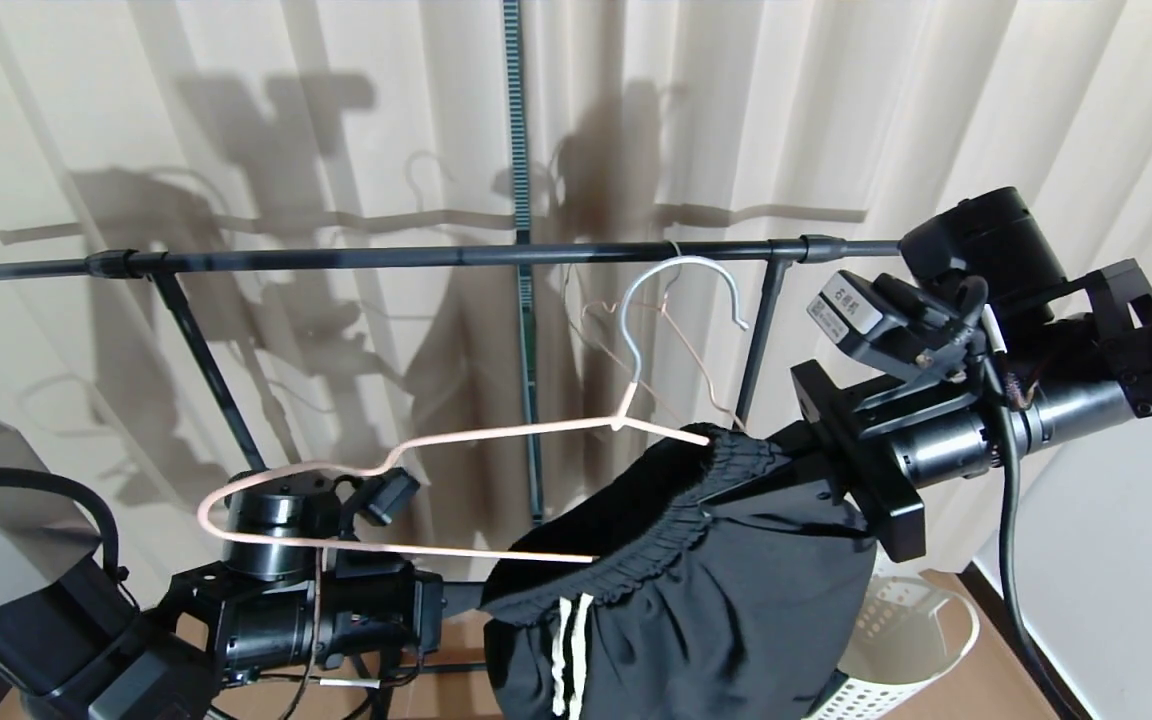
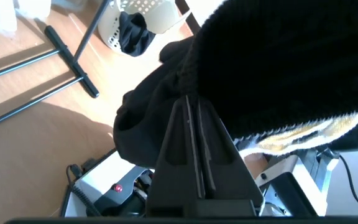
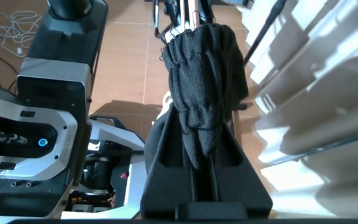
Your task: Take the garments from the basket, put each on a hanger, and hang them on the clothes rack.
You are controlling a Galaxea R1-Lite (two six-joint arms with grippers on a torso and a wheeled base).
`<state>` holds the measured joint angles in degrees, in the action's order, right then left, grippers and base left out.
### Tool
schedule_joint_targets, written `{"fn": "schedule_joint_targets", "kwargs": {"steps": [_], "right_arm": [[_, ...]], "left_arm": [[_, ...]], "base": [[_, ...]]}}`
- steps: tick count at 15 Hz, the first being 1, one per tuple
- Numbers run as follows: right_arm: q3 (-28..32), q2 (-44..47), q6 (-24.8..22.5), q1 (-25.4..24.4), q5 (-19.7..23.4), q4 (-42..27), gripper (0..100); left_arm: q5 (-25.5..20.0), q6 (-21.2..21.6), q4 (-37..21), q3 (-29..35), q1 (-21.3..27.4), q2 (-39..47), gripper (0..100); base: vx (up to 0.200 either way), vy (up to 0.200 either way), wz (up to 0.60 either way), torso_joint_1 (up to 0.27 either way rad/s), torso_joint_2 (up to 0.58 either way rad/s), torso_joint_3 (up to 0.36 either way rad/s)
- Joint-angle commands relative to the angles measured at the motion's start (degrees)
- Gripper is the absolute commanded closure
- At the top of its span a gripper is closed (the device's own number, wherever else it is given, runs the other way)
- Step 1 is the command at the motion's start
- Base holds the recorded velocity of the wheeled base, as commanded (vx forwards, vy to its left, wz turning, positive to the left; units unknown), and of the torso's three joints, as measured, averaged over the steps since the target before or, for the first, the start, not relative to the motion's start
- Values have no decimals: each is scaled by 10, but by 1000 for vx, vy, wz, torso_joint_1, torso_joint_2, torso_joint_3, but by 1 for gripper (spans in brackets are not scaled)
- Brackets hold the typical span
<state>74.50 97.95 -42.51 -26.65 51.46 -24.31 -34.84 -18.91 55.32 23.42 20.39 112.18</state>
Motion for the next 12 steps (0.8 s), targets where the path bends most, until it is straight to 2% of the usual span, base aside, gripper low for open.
{"fn": "schedule_joint_targets", "kwargs": {"steps": [1, 3, 5, 12], "right_arm": [[-17, -12, 0, 29, -2, 1, 100], [-23, -11, -1, 42, -14, 1, 100], [-28, -10, -1, 48, -58, 1, 100], [-48, -7, -3, 48, -142, 1, 100]], "left_arm": [[0, 1, 2, -13, -33, -7, 100], [0, 1, 3, -16, -56, -21, 100], [0, 1, 3, -16, -80, -35, 100], [0, 3, 3, -21, -107, -66, 100]], "base": [[0, 0, 0, 0, 0, 0], [0, 0, 0, 0, 0, 0], [0, 0, 0, 0, 0, 0], [0, 0, 0, 0, 0, 0]]}}
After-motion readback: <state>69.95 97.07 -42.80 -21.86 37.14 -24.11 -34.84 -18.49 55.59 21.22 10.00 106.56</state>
